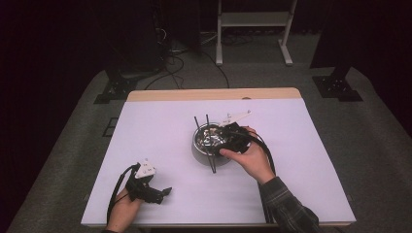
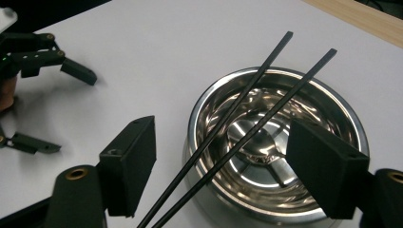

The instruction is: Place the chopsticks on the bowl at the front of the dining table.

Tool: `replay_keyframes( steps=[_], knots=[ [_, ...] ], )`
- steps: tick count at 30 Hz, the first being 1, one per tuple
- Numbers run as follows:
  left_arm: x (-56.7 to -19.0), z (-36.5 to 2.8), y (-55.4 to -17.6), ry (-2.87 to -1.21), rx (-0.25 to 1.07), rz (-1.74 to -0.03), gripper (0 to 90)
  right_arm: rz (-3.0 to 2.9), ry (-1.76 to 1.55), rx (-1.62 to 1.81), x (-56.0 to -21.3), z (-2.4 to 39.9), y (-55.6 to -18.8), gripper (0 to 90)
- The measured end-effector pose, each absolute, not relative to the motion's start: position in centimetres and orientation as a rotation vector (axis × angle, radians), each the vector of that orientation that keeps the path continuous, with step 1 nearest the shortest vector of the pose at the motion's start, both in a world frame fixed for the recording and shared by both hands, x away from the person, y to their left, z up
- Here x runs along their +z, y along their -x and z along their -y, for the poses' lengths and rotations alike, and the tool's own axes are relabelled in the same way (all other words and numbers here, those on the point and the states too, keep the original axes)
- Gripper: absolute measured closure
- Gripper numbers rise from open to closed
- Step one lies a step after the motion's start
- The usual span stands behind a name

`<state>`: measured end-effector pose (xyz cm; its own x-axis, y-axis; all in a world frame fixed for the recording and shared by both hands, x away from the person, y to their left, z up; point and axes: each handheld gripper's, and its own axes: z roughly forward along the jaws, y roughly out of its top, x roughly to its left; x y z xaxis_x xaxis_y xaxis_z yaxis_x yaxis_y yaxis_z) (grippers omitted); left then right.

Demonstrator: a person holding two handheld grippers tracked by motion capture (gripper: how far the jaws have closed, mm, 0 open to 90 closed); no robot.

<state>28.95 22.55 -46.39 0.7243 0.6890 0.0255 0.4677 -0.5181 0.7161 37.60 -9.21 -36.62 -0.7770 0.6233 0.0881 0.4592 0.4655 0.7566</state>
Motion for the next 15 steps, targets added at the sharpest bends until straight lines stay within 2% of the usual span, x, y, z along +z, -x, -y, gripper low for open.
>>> replay_keyframes(
  steps=[3,15],
  knots=[
    [-46.4,-22.6,-29.0,-2.213,0.400,-0.871,0.0,-2.497,-0.962,1.188,-36.6,8.8,-38.5,19.4],
    [-46.4,-22.6,-29.0,-2.216,0.398,-0.871,0.0,-2.460,-1.081,1.149,-36.7,6.5,-43.2,14.8]
  ],
)
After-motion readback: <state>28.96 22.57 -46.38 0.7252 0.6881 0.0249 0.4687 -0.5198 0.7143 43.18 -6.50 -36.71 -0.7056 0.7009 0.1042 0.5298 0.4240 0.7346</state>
